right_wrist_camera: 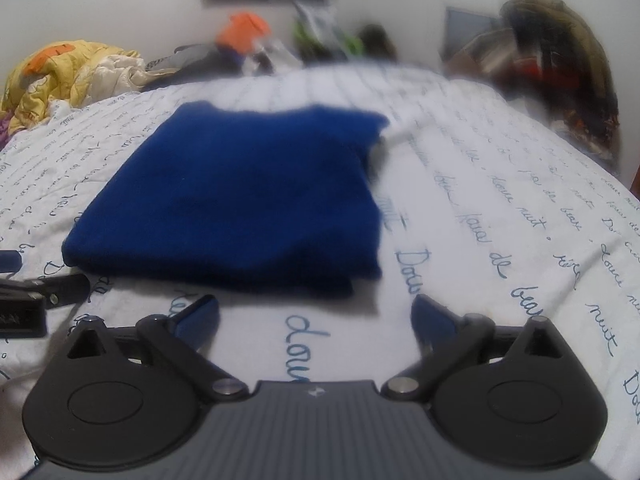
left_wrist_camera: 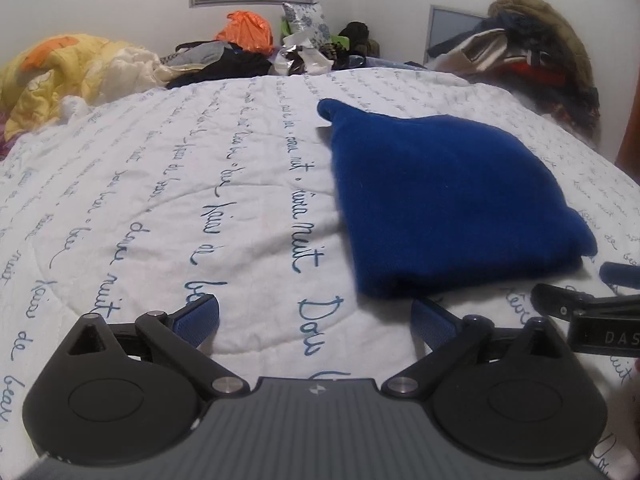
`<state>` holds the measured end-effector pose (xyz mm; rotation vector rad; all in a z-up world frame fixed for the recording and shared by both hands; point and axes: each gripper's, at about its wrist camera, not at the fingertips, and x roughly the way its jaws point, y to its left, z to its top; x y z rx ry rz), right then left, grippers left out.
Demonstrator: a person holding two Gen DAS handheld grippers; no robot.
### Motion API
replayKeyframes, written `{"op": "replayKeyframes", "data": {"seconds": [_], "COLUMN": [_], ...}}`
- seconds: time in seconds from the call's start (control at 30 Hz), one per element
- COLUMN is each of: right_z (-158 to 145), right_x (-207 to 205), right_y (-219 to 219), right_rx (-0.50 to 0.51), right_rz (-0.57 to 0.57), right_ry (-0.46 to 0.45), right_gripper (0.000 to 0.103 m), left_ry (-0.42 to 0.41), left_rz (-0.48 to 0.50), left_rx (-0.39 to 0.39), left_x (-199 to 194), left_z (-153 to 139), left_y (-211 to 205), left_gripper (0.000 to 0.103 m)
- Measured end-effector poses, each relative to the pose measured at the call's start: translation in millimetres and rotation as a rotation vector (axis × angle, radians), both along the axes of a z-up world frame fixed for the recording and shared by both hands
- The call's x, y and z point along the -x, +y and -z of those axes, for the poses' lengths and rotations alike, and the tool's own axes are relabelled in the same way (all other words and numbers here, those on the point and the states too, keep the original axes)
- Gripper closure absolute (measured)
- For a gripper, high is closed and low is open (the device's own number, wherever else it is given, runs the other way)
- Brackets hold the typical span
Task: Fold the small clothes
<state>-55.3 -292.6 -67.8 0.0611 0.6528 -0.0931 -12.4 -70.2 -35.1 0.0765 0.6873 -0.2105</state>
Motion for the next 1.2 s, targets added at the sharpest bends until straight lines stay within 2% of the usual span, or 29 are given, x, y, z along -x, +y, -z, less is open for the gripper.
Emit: {"op": "replayKeyframes", "data": {"seconds": [0.17, 1.2], "right_z": [-0.5, 0.3], "right_x": [2.0, 4.1], "right_y": [0.3, -0.3], "right_rx": [-0.001, -0.003], "right_rz": [0.006, 0.007], "right_ry": [0.000, 0.001], "right_gripper": [0.000, 0.000], "left_ry": [0.014, 0.013], "left_rz": [0.013, 0.001], "left_rx": [-0.029, -0.023], "left_x": [0.6, 3.4], "left_z": [1.9, 1.9], "left_y": [-3.9, -0.2], "left_gripper": [0.000, 0.000]}}
